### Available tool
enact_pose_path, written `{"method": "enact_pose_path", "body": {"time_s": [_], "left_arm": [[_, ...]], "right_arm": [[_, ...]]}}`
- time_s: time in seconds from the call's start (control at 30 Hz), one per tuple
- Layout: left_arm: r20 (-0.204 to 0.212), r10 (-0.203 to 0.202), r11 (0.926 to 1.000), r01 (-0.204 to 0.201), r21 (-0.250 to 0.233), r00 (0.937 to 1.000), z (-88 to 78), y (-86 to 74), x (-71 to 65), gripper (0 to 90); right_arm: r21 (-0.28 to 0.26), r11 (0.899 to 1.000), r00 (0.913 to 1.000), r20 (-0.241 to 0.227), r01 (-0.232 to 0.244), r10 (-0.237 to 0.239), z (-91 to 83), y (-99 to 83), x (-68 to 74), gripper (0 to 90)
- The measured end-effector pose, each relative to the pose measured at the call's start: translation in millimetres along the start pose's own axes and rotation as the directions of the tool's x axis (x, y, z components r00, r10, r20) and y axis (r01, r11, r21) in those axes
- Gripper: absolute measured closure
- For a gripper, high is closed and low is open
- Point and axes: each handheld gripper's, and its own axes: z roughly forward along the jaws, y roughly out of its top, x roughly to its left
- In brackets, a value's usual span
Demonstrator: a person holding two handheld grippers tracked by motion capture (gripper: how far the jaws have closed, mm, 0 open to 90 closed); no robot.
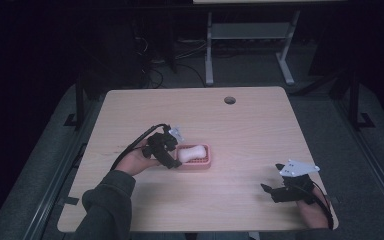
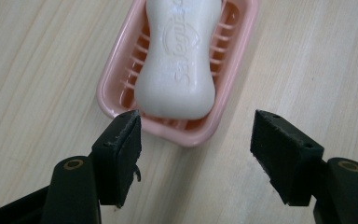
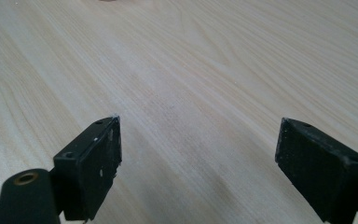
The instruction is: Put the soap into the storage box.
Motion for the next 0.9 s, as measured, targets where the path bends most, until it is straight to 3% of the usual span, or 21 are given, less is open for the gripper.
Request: {"method": "enact_pose_path", "body": {"time_s": [0.5, 0.9], "left_arm": [[0.001, -0.018, 0.9998, 0.018, 0.001, 0.9998, -2.1, -22.9, -6.5, 30.7], [0.002, -0.029, 0.9991, 0.03, -0.031, 0.9996, -10.4, -39.9, -13.0, 30.4]], "right_arm": [[0.006, 1.0, 1.0, 0.006, 0.007, -0.007, 0.6, 1.2, 2.0, 13.8], [0.013, 1.0, 0.9999, 0.007, 0.008, -0.008, 1.3, 1.4, 2.5, 13.8]]}}
